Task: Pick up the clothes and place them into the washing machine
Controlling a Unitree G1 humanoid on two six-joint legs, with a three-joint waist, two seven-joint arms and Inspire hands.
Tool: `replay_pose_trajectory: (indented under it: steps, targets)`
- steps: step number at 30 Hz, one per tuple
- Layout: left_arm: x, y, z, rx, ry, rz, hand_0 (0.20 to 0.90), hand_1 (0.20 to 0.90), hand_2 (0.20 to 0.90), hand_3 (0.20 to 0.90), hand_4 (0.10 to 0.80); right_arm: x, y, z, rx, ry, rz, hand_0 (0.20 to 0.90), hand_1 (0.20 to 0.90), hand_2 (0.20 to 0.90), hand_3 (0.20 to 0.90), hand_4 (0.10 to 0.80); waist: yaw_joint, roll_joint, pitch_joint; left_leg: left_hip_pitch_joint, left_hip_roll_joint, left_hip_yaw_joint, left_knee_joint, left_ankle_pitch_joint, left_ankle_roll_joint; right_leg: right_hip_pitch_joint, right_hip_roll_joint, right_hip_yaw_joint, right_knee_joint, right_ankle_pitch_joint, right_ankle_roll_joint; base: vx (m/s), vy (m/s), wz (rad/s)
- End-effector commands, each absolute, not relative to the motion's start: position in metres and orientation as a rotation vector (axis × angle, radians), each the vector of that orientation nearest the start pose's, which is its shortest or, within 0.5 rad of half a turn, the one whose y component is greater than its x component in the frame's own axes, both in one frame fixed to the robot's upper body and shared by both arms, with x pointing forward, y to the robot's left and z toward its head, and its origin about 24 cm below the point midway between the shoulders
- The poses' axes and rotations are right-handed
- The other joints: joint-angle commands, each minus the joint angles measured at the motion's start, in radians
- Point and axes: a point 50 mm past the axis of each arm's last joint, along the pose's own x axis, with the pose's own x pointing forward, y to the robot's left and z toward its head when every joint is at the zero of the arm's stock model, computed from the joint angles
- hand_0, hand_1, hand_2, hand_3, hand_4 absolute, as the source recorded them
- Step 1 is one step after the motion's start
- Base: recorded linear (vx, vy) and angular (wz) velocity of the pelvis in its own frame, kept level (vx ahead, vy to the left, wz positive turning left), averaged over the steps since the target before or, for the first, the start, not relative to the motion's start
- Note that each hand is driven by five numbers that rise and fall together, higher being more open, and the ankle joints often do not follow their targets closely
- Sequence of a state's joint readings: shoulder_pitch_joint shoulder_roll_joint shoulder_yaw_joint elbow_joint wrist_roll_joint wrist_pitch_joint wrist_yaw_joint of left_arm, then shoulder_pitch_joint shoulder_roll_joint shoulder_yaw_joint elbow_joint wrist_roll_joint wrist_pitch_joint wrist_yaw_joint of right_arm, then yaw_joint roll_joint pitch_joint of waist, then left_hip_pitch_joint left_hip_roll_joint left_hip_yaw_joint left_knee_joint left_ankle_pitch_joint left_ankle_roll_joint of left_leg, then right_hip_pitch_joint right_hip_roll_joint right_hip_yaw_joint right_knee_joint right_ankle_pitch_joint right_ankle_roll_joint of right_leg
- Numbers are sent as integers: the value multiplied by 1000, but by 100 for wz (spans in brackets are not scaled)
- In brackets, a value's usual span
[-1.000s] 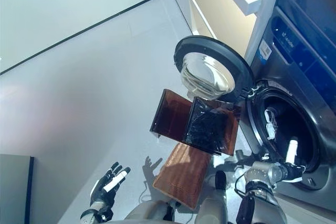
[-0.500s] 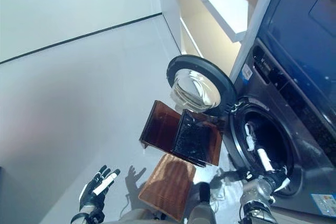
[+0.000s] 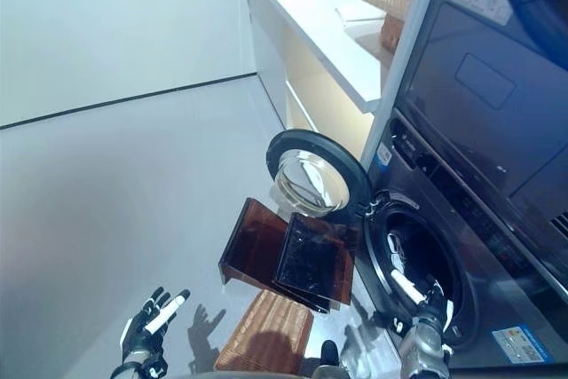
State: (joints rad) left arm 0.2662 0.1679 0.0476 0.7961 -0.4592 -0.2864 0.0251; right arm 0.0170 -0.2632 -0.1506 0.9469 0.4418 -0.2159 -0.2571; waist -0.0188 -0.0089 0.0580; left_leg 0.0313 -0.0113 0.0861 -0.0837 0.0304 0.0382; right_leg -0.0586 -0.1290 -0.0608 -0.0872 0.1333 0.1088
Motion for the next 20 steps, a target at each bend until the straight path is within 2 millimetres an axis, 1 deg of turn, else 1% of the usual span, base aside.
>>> replay_pose_trajectory:
  steps: [1, 3, 4, 6, 7, 8, 9, 10, 11, 12, 14, 15, 16, 20]
  targets:
    - [104, 252, -122, -95, 660, 453, 900, 900, 900, 900, 800, 173, -293, -88, -27, 536, -643, 900, 900, 900, 900, 800, 1, -12, -31, 6, 7, -16, -4, -14, -45, 61, 55, -64, 11, -56, -23, -40, -18, -15]
    - [103, 253, -124, -67, 682, 462, 900, 900, 900, 900, 800, 173, -285, -89, -58, 541, -602, 900, 900, 900, 900, 800, 0, -18, -39, 13, 10, -9, -4, -13, -44, 62, 60, -58, 14, -57, -23, -31, -17, -10]
    - [103, 253, -124, -67, 682, 462, 900, 900, 900, 900, 800, 173, -285, -89, -58, 541, -602, 900, 900, 900, 900, 800, 1, -19, -39, 14, 11, -9, -4, -13, -44, 62, 60, -58, 14, -57, -23, -34, -20, -9]
    - [106, 251, -124, -62, 682, 472, 900, 900, 900, 900, 800, 171, -270, -95, -71, 562, -548, 900, 900, 900, 900, 800, 3, -27, -46, 30, 14, -4, -4, -12, -43, 72, 68, -50, 15, -56, -25, -36, -18, -9]
    - [106, 251, -124, -62, 682, 472, 900, 900, 900, 900, 800, 171, -270, -95, -71, 562, -548, 900, 900, 900, 900, 800, 3, -28, -46, 31, 14, -3, -4, -12, -43, 72, 68, -49, 15, -56, -25, -21, -14, -8]
    - [106, 250, -124, -65, 678, 469, 900, 900, 900, 900, 800, 169, -266, -98, -78, 577, -528, 900, 900, 900, 900, 800, 5, -30, -48, 36, 15, -2, -4, -11, -42, 78, 70, -48, 14, -56, -25, -47, -16, -9]
    - [107, 246, -125, -74, 682, 459, 900, 900, 900, 900, 800, 166, -255, -102, -98, 598, -473, 900, 900, 900, 900, 800, 7, -36, -50, 44, 18, 1, -4, -9, -42, 84, 76, -43, 11, -55, -27, -58, -19, -13]
    - [107, 243, -125, -83, 680, 456, 900, 900, 900, 900, 800, 162, -249, -106, -92, 617, -454, 900, 900, 900, 900, 800, 8, -39, -52, 49, 18, 4, -4, -10, -42, 89, 79, -39, 8, -54, -28, -49, -12, -10]
    - [107, 243, -125, -83, 680, 456, 900, 900, 900, 900, 800, 162, -249, -106, -92, 617, -454, 900, 900, 900, 900, 800, 8, -39, -52, 49, 18, 4, -4, -10, -42, 89, 79, -39, 8, -54, -28, -27, -19, -5]
    - [105, 239, -127, -90, 689, 442, 900, 900, 900, 900, 800, 155, -242, -111, -111, 643, -430, 900, 900, 900, 900, 800, 11, -42, -54, 55, 21, 5, -4, -11, -41, 96, 83, -40, 4, -55, -29, 0, 0, 0]
    - [101, 236, -128, -100, 702, 442, 900, 900, 900, 900, 800, 150, -236, -114, -54, 647, -453, 900, 900, 900, 900, 800, 11, -44, -60, 61, 23, 6, -4, -12, -41, 103, 87, -43, 2, -59, -29, -7, -16, 0]
    - [101, 236, -129, -100, 702, 442, 900, 900, 900, 900, 800, 150, -236, -114, -54, 647, -453, 900, 900, 900, 900, 800, 11, -44, -60, 62, 23, 6, -4, -12, -41, 103, 87, -43, 2, -59, -29, 0, 0, 0]
    - [99, 234, -130, -103, 716, 442, 900, 900, 900, 900, 800, 149, -232, -115, -1, 646, -475, 900, 900, 900, 900, 800, 10, -45, -63, 66, 25, 7, -4, -13, -42, 107, 90, -43, 1, -61, -31, 0, 0, 0]
    - [102, 232, -130, -91, 715, 425, 900, 900, 900, 900, 800, 156, -223, -114, -61, 641, -391, 900, 900, 900, 900, 800, 11, -50, -66, 74, 29, 11, -4, -14, -43, 113, 93, -38, 0, -63, -32, 0, 0, 0]
